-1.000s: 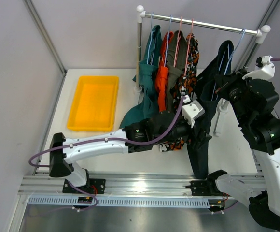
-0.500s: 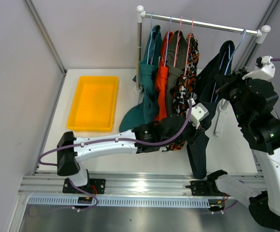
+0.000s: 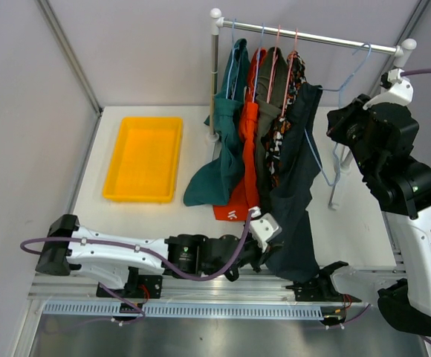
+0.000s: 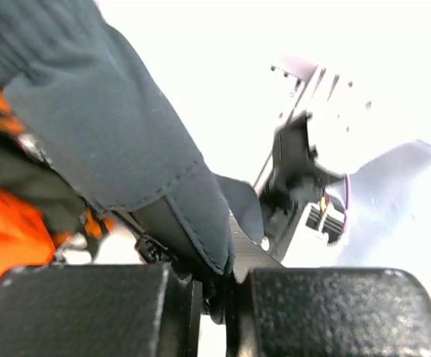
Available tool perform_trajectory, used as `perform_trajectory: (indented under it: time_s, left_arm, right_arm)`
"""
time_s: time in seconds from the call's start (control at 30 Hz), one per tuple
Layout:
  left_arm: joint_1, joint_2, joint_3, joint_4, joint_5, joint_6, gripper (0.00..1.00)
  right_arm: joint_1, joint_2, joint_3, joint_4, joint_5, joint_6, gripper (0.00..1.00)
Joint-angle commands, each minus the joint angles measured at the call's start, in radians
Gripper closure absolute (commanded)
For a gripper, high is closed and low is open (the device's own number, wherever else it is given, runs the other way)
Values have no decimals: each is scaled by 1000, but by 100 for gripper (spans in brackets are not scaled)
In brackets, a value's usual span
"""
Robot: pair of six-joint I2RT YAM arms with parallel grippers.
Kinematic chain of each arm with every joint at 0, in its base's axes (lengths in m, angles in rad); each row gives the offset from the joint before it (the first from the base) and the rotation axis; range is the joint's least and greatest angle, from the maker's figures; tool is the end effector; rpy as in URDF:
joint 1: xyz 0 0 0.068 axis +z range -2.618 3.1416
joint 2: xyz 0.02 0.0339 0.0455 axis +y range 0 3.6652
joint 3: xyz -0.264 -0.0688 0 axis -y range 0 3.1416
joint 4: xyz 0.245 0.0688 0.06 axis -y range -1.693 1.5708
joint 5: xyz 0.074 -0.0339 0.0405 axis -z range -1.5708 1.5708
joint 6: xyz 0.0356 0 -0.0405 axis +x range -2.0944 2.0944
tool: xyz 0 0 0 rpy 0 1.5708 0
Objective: Remove the shorts from the hanger
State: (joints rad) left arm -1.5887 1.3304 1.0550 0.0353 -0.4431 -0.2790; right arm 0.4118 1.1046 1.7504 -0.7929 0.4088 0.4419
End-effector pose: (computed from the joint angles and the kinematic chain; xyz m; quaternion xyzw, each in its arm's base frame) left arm 0.0097 -0.3126 0.3358 0.3598 0.6913 -0.3813 0.4972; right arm 0.1582 0.0536 0.5291 0.1437 0.7393 0.1249 0.6459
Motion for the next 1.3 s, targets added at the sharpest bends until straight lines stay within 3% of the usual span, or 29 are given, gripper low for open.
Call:
perform_trajectory:
  time_s: [0.0, 0.1, 0.17, 0.3, 0.4, 0.47, 0.63, 0.67, 0.7, 0.73, 0.77, 0.83, 0.93, 1.03, 1.2, 1.27]
  left_arm:
    - [-53, -20, -67, 35, -6, -100, 100]
    - [-48, 21, -47, 43, -28, -85, 100]
    - [-31, 62, 47, -1, -61, -68, 100]
    - [116, 226, 252, -127, -34, -55, 100]
    - [281, 336, 530, -208, 48, -42, 100]
    - [341, 407, 636, -270, 73, -28, 100]
    - [490, 721, 1152, -608, 164, -40, 100]
    - [516, 757, 1310, -659, 171, -51, 100]
    - [522, 780, 1335, -707, 178, -57, 100]
    - [523, 785, 1336, -751, 176, -58, 100]
    - [512, 741, 1221, -741, 185, -60, 100]
    - [484, 641, 1078, -624, 201, -60, 100]
    - [389, 400, 709, -517, 172, -63, 100]
    - [306, 212, 602, -540, 121, -97, 100]
    - [266, -35, 632, -740, 31, -92, 100]
    - [268, -83, 657, -799, -78, -56, 100]
  right_arm:
    - [-11, 15, 96, 133, 93, -54, 100]
    - [-11, 5, 104, 104, 75, -20, 100]
    - [-5, -8, 113, 54, 29, 32, 100]
    - [21, -64, 113, -73, -71, 139, 100]
    - [24, -100, 150, -243, -149, 204, 100]
    - [24, -89, 236, -333, -174, 218, 100]
    - [22, -52, 380, -535, -179, 221, 100]
    - [21, -31, 406, -554, -168, 219, 100]
    - [22, -23, 453, -580, -148, 210, 100]
    - [21, -14, 468, -582, -139, 204, 100]
    - [21, -2, 471, -579, -127, 193, 100]
    - [22, 12, 448, -546, -85, 153, 100]
    - [19, 76, 422, -493, -38, 89, 100]
    - [-13, 156, 414, -422, -41, 25, 100]
    - [-163, 251, 446, -287, -146, -40, 100]
    - [-233, 294, 462, -252, -179, -52, 100]
